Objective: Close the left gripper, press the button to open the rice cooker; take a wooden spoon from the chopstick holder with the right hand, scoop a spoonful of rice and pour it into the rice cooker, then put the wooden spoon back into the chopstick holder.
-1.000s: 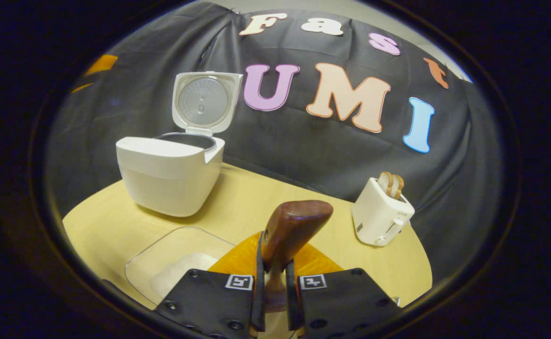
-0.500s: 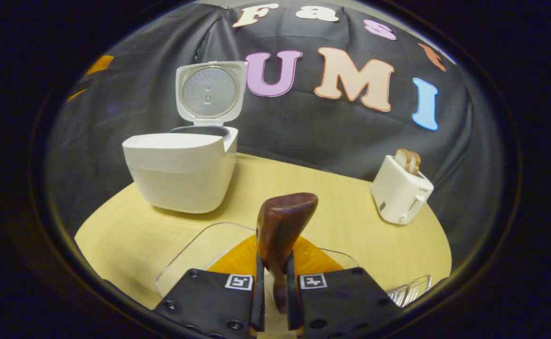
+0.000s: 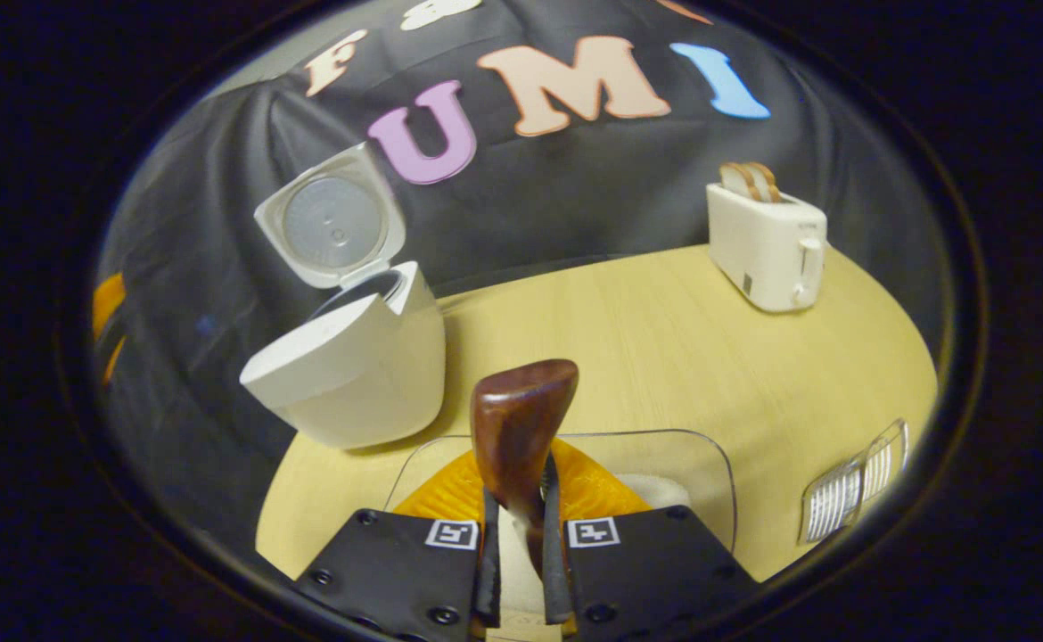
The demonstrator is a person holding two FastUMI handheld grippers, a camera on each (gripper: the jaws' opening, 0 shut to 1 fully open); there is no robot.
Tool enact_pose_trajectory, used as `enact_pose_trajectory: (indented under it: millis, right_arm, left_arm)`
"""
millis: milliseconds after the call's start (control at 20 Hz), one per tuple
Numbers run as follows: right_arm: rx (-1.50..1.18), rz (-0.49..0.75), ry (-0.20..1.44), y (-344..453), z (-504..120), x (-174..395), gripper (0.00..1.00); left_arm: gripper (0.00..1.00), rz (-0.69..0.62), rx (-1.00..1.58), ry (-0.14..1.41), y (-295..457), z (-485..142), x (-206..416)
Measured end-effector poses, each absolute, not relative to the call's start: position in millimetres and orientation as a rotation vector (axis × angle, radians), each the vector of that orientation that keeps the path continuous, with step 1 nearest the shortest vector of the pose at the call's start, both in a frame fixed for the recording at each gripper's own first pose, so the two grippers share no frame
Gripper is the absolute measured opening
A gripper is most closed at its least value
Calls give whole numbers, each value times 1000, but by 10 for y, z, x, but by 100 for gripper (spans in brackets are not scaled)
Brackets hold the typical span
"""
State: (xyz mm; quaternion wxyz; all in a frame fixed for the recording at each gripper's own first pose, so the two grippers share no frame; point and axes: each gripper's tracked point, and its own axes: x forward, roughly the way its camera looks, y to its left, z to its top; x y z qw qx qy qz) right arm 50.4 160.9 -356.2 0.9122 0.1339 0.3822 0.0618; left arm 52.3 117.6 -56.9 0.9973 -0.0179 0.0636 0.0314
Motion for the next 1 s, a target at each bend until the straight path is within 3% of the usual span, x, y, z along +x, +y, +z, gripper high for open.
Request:
enact_pose_trajectory:
  millis: [350,1000]
  right_arm:
    - [604,26,859,1244,-3626,517,23]
    - [851,132,797,1300,-3015,681,22]
  left_arm:
    - [92,37,-24,126,1065,-519,553]
    - [92,15,-8,114,890,-442,537]
